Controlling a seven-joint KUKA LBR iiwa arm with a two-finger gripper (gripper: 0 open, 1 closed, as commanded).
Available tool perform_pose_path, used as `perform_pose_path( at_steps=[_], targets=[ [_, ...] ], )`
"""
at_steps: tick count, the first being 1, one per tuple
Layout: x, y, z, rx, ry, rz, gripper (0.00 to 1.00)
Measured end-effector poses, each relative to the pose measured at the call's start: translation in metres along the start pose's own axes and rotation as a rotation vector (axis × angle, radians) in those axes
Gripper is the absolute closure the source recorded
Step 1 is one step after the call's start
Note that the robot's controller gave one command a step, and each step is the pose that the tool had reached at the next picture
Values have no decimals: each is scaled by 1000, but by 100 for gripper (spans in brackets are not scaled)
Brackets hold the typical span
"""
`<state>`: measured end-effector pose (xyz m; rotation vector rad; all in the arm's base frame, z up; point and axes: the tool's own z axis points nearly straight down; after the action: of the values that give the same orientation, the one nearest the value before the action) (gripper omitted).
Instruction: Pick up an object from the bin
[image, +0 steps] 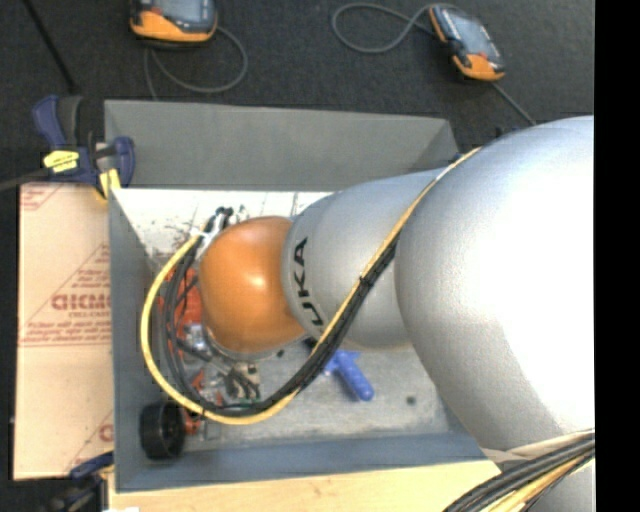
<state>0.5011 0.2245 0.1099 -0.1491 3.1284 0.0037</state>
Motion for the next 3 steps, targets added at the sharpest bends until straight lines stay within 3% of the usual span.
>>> perform_pose_path(
  at_steps=[1, 2, 3],
  targets=[
    [13, -4, 29, -1, 4, -44, 0],
    [13, -7, 38, -1, 2, 26, 0],
    [17, -1, 36, -2, -9, -176, 0]
  ],
)
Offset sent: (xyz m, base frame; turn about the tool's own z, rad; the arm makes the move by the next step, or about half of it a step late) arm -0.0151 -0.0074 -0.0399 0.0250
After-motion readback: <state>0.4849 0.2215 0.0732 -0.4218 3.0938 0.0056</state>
